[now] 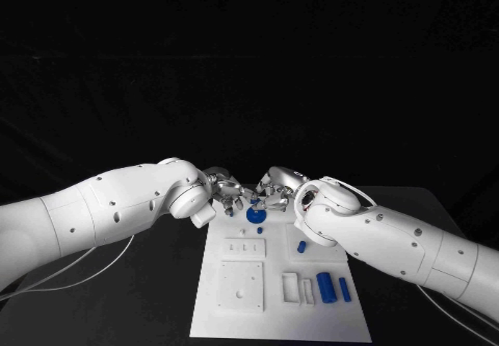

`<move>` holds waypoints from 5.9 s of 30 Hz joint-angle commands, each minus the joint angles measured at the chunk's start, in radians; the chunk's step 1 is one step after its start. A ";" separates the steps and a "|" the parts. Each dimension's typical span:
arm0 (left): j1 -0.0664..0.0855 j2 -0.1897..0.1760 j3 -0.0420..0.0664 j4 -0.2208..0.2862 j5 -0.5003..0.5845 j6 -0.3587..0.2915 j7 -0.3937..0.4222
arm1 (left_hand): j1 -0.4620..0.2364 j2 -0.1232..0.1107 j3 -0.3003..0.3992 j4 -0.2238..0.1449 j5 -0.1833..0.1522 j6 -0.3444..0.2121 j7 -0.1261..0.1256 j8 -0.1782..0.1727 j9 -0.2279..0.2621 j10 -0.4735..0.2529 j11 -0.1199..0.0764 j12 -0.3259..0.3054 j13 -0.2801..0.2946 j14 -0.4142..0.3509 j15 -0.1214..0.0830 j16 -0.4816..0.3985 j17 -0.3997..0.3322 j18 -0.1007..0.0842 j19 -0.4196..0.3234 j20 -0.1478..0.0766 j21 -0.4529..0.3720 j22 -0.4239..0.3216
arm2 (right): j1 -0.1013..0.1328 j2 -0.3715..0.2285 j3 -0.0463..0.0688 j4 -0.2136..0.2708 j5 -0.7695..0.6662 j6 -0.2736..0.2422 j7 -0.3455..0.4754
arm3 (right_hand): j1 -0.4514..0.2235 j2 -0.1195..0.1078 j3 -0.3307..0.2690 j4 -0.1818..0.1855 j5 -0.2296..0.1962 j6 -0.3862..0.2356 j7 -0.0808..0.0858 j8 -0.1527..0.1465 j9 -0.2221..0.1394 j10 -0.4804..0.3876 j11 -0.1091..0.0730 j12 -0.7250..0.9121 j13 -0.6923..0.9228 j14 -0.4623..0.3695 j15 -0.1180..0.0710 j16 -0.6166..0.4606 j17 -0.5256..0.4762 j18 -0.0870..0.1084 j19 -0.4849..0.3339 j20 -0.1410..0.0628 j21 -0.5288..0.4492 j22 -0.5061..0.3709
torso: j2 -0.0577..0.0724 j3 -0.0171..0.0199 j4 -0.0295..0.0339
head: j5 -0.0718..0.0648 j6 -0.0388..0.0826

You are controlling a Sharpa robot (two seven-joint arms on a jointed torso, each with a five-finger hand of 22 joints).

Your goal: Assemble the parts on the task board

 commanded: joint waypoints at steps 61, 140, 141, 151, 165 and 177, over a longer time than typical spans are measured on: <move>-0.007 -0.135 -0.090 0.219 -0.023 -0.183 0.005 | -0.005 -0.027 0.076 -0.112 -0.030 0.178 -0.087 -0.001 0.474 0.047 -0.026 0.156 0.068 0.045 -0.015 0.117 0.214 -0.006 0.070 -0.006 -0.121 0.175 | 0.031 -0.187 0.052 -0.080 0.352 -0.152 0.222 | 0.024 -0.056 -0.133 0.035 0.174 -0.217 0.061 0.002 -0.036 -0.182 0.041 -0.116 -0.298 -0.098 0.035 -0.138 -0.177 0.042 0.027 0.039 -0.265 -0.091 | 0.001 0.0014 0.0014 | 0.003 -0.050; -0.080 -0.061 -0.093 0.162 -0.285 -0.044 -0.120 | -0.099 0.034 0.099 -0.162 -0.006 0.177 -0.108 0.140 0.573 0.043 -0.027 0.281 0.202 0.061 -0.006 0.209 0.302 0.030 0.186 0.047 -0.418 0.586 | 0.049 -0.147 0.052 -0.128 0.382 -0.145 0.214 | 0.009 -0.059 -0.126 0.031 0.232 -0.215 0.060 0.002 -0.036 -0.184 0.040 -0.120 -0.323 -0.105 0.034 -0.149 -0.200 0.039 0.030 0.038 -0.280 -0.099 | 0.000 0.0005 0.0000 | 0.004 -0.117; -0.080 -0.060 -0.093 0.162 -0.290 -0.042 -0.120 | -0.099 0.034 0.099 -0.162 -0.006 0.177 -0.108 0.140 0.573 0.043 -0.027 0.281 0.202 0.061 -0.006 0.209 0.302 0.030 0.186 0.047 -0.418 0.586 | 0.049 -0.147 0.052 -0.127 0.382 -0.145 0.214 | 0.009 -0.059 -0.126 0.031 0.232 -0.215 0.060 0.002 -0.036 -0.184 0.040 -0.120 -0.323 -0.105 0.034 -0.149 -0.200 0.039 0.030 0.038 -0.280 -0.099 | 0.000 0.0004 -0.0002 | 0.004 -0.117; -0.080 -0.056 -0.093 0.157 -0.308 -0.032 -0.129 | -0.102 0.035 0.098 -0.161 -0.011 0.175 -0.108 0.144 0.573 0.043 -0.026 0.281 0.203 0.060 -0.005 0.210 0.301 0.029 0.187 0.048 -0.423 0.588 | 0.049 -0.148 0.052 -0.126 0.382 -0.145 0.213 | 0.007 -0.059 -0.127 0.031 0.234 -0.214 0.060 0.002 -0.036 -0.183 0.040 -0.120 -0.325 -0.106 0.034 -0.149 -0.201 0.039 0.030 0.037 -0.281 -0.099 | 0.000 0.0004 0.0005 | 0.005 -0.119; -0.081 -0.057 -0.093 0.157 -0.345 -0.019 -0.137 | -0.076 0.028 0.076 -0.148 -0.041 0.176 -0.108 0.148 0.565 0.044 -0.025 0.281 0.209 0.059 -0.003 0.212 0.301 0.032 0.188 0.054 -0.429 0.589 | 0.049 -0.145 0.052 -0.130 0.382 -0.144 0.213 | 0.004 -0.058 -0.126 0.032 0.237 -0.213 0.060 0.003 -0.036 -0.184 0.040 -0.119 -0.328 -0.106 0.034 -0.149 -0.202 0.038 0.030 0.037 -0.282 -0.099 | 0.000 0.0005 0.0008 | 0.007 -0.122; -0.083 -0.063 -0.093 0.159 -0.350 -0.010 -0.140 | -0.049 0.037 0.044 -0.123 -0.131 0.182 -0.110 0.154 0.565 0.043 -0.024 0.288 0.219 0.060 -0.001 0.218 0.308 0.035 0.187 0.062 -0.431 0.589 | 0.049 -0.144 0.052 -0.132 0.382 -0.144 0.212 | 0.003 -0.058 -0.125 0.032 0.242 -0.212 0.060 0.003 -0.036 -0.184 0.039 -0.119 -0.329 -0.106 0.034 -0.149 -0.203 0.038 0.030 0.037 -0.282 -0.099 | -0.001 -0.0001 0.0005 | 0.009 -0.124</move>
